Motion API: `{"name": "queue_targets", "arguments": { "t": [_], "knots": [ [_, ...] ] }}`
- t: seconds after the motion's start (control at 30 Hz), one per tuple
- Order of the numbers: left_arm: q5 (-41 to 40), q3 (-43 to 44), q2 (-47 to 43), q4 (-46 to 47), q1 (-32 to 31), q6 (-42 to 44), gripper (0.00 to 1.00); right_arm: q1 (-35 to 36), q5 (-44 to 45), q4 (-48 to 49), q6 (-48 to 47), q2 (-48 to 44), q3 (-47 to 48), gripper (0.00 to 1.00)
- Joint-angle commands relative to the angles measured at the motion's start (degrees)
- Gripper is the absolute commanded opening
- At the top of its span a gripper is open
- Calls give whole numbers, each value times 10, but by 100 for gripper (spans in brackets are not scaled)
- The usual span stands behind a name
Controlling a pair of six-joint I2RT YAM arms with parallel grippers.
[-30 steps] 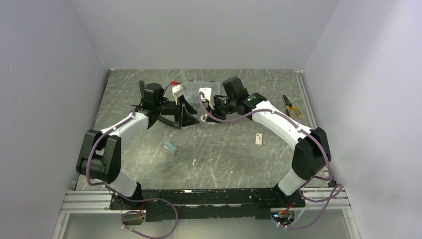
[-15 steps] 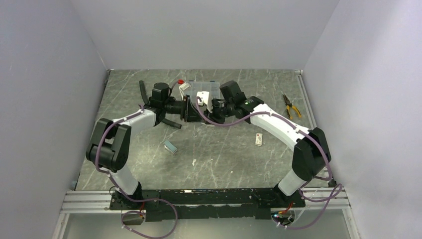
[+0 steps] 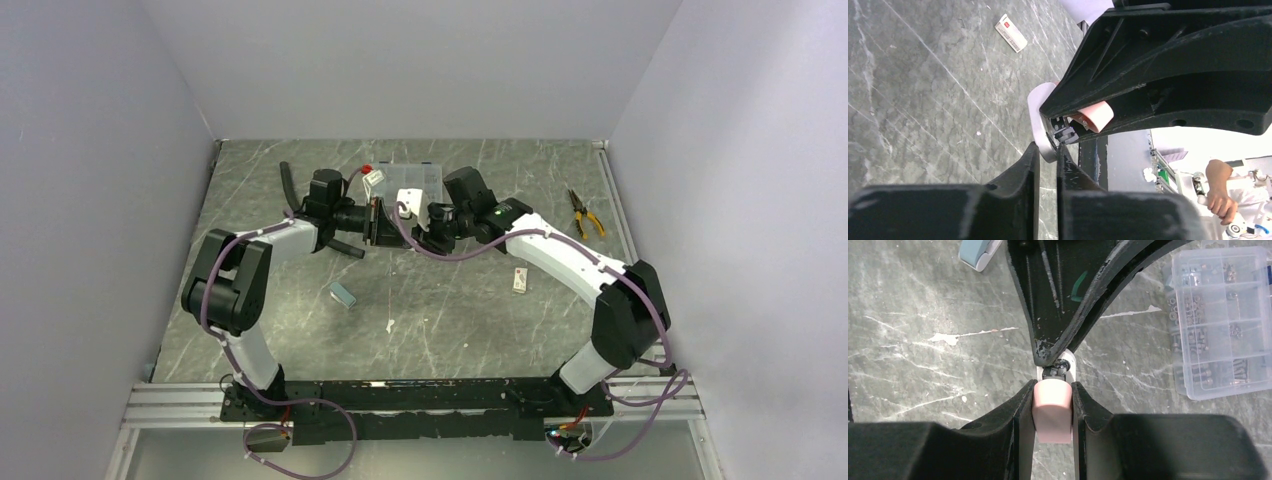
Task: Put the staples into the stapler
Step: Open the stapler at the center of the board, then place the stapler at the center of the board.
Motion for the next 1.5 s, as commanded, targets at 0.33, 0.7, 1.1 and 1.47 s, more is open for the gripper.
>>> {"name": "queue_targets", "arguments": {
  "t": [0.33, 0.7, 1.1, 1.47],
  "knots": [
    [-15, -21, -3, 53, 2, -34, 3, -2, 14, 61, -7, -73, -45, 3],
    [-26, -55, -3, 122, 33, -77, 3, -36, 0, 96, 1, -132, -111, 1],
    [-25, -57, -2, 122, 37, -71, 3, -71, -31, 113, -3, -175, -168, 2],
    [-38, -67, -3, 133, 47, -68, 3, -109, -47, 127, 18, -204, -209, 17]
  ]
}}
